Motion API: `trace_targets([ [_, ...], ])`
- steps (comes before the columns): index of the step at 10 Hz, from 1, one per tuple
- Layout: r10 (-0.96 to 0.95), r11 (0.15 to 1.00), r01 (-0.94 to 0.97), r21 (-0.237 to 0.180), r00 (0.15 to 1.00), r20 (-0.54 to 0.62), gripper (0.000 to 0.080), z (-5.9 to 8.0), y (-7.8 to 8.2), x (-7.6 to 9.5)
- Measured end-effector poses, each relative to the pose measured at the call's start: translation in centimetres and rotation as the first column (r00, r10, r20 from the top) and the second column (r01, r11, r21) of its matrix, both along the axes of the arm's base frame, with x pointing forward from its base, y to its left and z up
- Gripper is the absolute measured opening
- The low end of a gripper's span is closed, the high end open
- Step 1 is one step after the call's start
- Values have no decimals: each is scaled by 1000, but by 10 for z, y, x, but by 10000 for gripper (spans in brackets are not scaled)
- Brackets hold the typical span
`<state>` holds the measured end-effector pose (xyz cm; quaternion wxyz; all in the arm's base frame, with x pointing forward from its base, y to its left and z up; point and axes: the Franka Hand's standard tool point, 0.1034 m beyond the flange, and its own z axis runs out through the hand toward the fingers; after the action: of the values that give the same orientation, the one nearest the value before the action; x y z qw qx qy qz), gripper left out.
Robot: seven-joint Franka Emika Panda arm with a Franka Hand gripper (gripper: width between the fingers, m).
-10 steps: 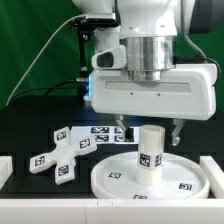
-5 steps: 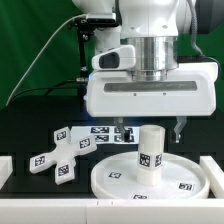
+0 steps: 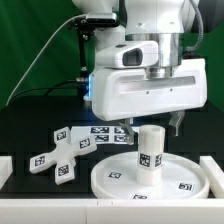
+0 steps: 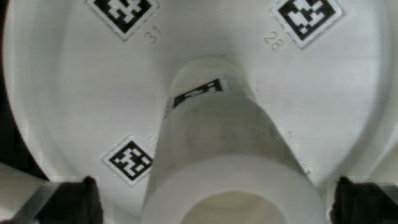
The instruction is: Assemble round table
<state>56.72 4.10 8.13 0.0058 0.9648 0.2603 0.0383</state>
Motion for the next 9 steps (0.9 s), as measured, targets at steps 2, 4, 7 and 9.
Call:
trace_targets([
  [2,55,998,-56,-10,996,-69,649,-2,6,-5],
  [4,48,999,-49,-15,997,-68,649,-2,5,-3],
  [7,-95,995,94,-13,993,-68,402,-2,5,-3],
  [9,-242,970,241,-12,969,-59,404,-3,4,-2],
])
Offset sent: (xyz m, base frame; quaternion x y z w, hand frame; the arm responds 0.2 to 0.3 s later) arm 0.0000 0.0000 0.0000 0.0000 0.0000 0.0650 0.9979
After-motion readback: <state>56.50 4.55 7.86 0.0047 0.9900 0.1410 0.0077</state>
